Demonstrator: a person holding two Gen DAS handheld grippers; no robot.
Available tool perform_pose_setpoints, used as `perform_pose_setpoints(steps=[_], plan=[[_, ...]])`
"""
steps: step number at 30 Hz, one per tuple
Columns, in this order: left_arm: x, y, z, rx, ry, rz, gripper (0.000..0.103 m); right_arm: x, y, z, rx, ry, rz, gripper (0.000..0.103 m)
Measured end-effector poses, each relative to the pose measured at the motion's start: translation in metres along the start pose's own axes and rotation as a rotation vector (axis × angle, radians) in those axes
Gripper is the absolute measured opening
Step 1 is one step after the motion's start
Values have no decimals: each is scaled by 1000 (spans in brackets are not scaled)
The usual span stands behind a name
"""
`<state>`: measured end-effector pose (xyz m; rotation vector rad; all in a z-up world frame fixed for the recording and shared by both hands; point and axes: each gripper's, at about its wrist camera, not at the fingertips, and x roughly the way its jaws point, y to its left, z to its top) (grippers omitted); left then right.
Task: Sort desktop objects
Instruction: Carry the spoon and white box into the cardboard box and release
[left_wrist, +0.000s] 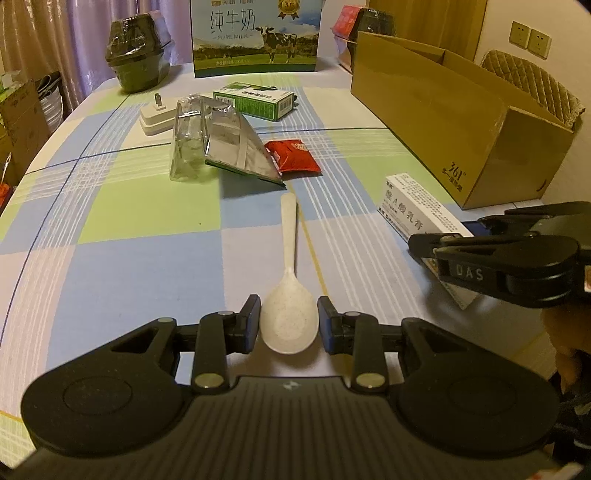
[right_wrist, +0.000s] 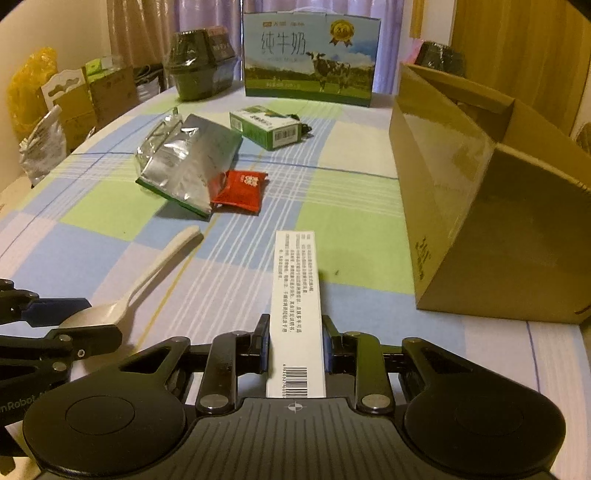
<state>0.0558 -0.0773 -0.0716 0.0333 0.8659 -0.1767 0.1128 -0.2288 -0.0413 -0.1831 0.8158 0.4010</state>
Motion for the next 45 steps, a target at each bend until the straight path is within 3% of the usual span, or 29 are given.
perform_pose_setpoints(steps=[24, 36, 45], plan=[[-37, -17, 21, 50, -98, -8, 28, -72, -6, 9, 55, -132, -12, 23], [-49, -75, 88, 133, -223, -108, 28, -126, -56, 52, 83, -314, -113, 23], [-38, -131, 146, 151, -269, -221, 28, -124, -129, 86, 131, -356, -197, 23]])
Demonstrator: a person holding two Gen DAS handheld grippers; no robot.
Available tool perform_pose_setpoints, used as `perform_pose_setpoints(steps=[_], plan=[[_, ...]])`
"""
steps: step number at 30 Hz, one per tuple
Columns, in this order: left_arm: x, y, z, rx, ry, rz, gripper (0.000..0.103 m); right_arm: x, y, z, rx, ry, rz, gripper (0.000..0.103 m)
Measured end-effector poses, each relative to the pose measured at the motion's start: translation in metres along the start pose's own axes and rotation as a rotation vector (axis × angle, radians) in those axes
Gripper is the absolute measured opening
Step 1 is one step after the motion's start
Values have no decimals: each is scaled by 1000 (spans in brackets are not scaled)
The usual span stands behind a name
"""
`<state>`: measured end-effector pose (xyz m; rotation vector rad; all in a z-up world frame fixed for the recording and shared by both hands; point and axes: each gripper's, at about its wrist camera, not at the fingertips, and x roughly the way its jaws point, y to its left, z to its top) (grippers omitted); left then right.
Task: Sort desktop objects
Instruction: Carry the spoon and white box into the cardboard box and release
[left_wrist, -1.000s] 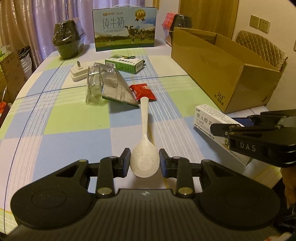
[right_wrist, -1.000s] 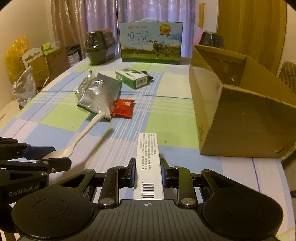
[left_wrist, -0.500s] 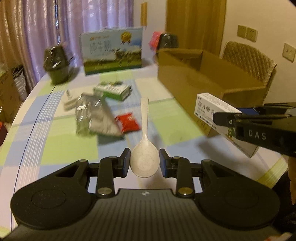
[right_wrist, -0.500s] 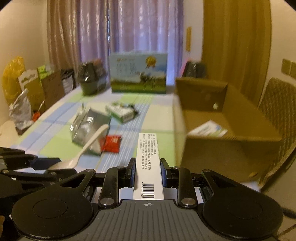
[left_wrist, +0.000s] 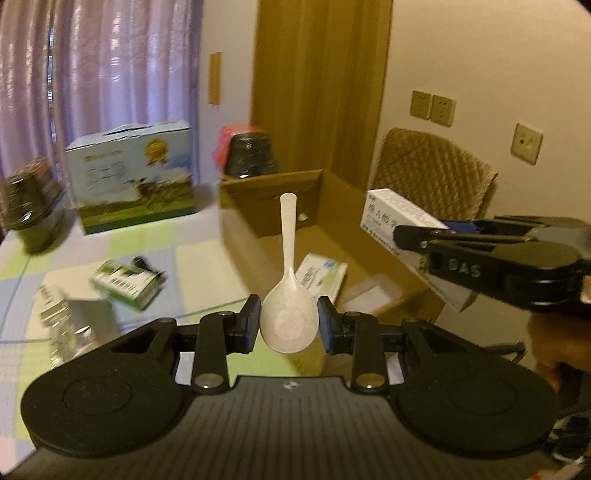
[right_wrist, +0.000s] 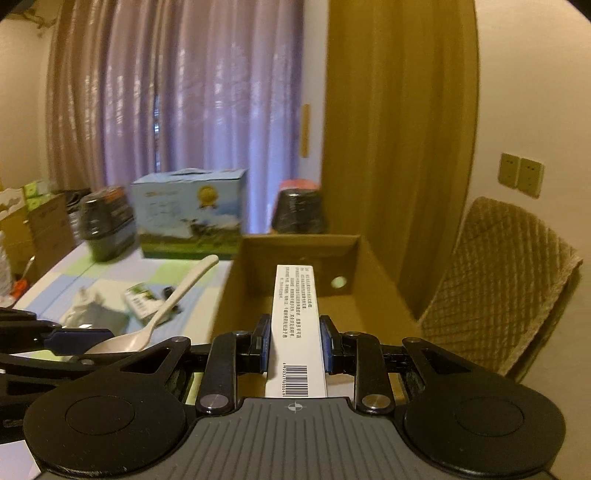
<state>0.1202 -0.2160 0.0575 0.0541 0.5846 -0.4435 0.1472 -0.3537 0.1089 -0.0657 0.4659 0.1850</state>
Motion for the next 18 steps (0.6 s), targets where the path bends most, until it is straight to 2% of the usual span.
perform_pose_setpoints(steps=[8, 18], plan=[[39, -19, 26, 13, -1, -32, 28, 25, -40, 7, 33, 10, -26, 23], [72, -27, 35, 7, 40, -43, 28, 44, -57, 4, 70, 35, -32, 23]])
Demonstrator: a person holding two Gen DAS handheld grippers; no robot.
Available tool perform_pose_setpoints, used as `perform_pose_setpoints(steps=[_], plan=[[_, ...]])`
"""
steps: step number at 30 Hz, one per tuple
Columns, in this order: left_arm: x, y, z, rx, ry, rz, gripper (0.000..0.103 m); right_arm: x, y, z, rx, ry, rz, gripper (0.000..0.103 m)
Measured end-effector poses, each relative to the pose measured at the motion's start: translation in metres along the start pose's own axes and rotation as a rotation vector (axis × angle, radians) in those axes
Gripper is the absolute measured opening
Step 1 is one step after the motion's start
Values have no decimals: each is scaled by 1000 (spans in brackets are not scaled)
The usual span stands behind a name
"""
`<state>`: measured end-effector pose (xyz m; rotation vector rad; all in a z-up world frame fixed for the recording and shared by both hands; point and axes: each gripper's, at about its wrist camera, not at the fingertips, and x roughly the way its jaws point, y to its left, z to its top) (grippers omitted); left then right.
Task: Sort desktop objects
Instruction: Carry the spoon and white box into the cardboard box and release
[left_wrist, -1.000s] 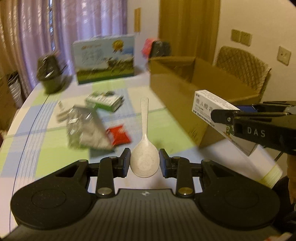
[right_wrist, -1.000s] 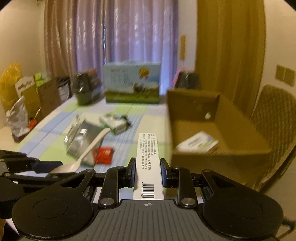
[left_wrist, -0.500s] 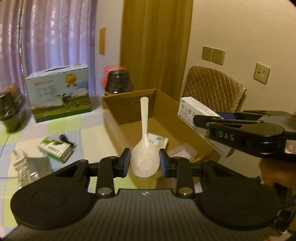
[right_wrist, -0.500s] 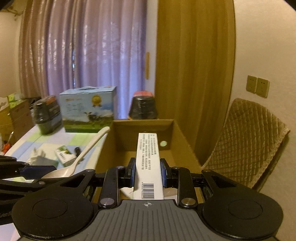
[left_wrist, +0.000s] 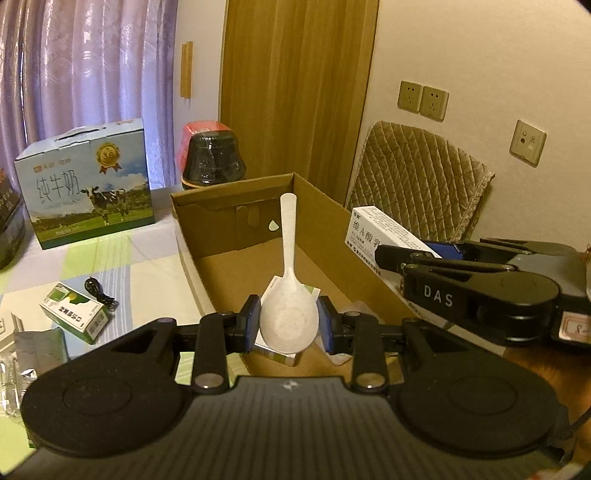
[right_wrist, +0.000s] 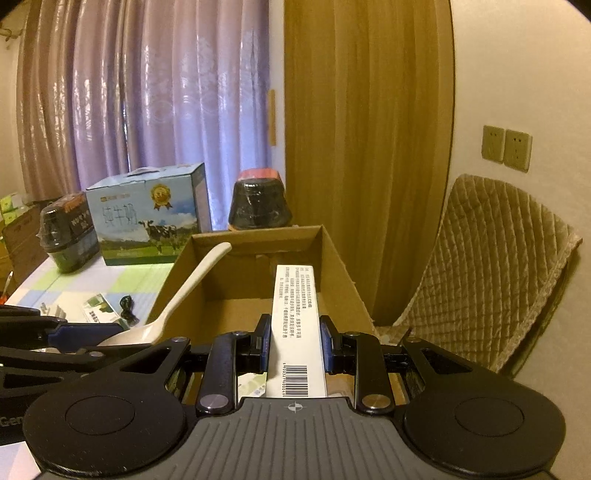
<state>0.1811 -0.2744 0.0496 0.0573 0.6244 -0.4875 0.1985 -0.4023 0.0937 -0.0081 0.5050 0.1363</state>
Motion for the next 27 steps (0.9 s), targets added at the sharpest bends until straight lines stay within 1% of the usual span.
perform_pose_setpoints(steps=[4, 5, 6, 7, 8, 18, 22, 25, 26, 27], plan=[[13, -2, 2, 7, 12, -5, 28, 5, -3, -2, 9, 6, -1, 23], [16, -2, 3, 8, 17, -7, 29, 5, -4, -2, 11, 6, -2, 23], [18, -2, 3, 6, 18, -3, 34, 6, -4, -3, 12, 5, -4, 23], [19, -1, 3, 3, 15, 6, 49, 7, -5, -3, 13, 6, -5, 23], [19, 0, 2, -1, 7, 10, 52, 7, -6, -3, 15, 8, -6, 23], [2, 15, -10, -47, 4, 37, 52, 11, -5, -6, 21, 19, 3, 23], [-8, 21, -14, -67, -8, 47, 59, 14, -1, -1, 30, 18, 19, 23], [-16, 27, -17, -81, -14, 58, 60, 19, 4, 5, 28, 10, 58, 24], [-18, 28, -18, -84, -14, 61, 60, 20, 5, 8, 21, 1, 59, 30], [-20, 30, -20, -85, -14, 65, 60, 20, 6, 10, 21, -6, 54, 38]])
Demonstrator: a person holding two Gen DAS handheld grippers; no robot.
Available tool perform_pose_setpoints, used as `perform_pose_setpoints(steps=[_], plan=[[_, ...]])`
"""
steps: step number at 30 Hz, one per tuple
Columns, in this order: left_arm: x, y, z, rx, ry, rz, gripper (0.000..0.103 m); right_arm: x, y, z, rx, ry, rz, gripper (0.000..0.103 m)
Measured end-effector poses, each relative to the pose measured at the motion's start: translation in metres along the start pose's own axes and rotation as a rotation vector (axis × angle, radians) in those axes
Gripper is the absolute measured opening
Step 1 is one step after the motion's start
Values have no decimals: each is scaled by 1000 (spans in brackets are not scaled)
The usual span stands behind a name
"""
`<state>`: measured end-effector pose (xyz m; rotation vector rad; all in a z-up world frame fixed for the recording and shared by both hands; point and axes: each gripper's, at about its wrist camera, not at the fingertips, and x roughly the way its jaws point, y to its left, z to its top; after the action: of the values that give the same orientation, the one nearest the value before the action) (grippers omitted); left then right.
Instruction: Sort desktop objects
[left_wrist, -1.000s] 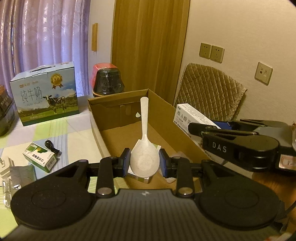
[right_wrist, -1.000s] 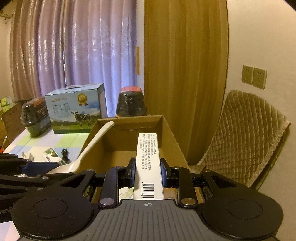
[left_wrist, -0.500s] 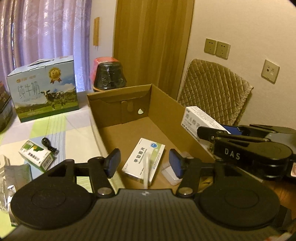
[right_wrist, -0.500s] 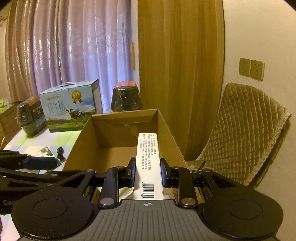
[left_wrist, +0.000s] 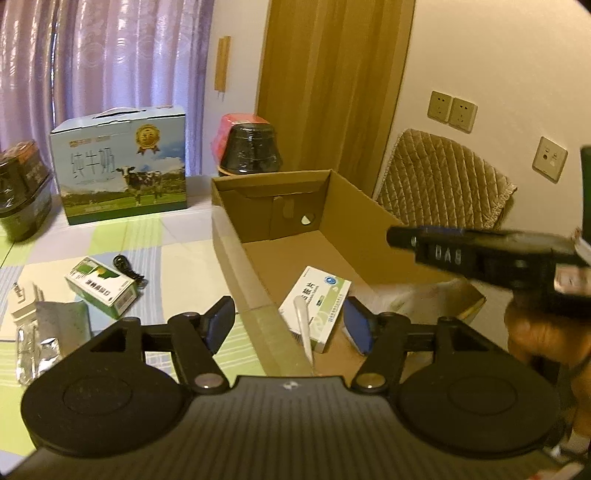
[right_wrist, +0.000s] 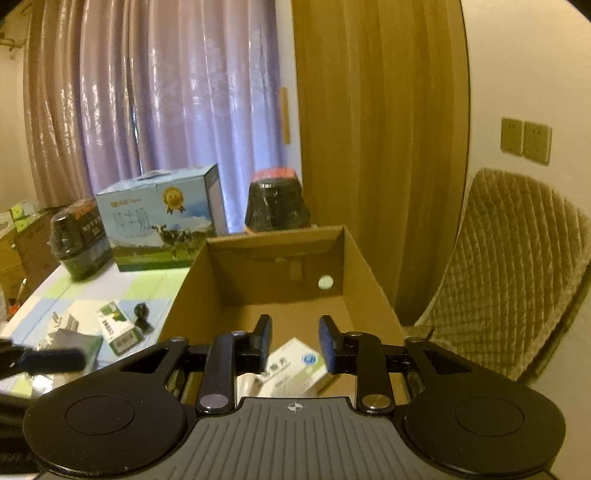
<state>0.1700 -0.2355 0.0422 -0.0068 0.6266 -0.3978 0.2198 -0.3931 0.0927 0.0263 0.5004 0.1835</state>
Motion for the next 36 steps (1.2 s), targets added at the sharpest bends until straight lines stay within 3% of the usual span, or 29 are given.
perform_pose_setpoints(steps=[5, 15, 25, 36], plan=[[-15, 15, -12, -29, -7, 26, 66, -12, 0, -2, 30, -9, -3, 50], [-61, 60, -60, -100, 31, 105, 76, -67, 18, -40, 128, 0, 4, 68], [-117, 123, -108, -186, 59, 243, 76, -98, 83, -71, 103, 54, 96, 76], [-151, 164, -127, -208, 62, 334, 76, -94, 141, -96, 47, 140, 183, 78]])
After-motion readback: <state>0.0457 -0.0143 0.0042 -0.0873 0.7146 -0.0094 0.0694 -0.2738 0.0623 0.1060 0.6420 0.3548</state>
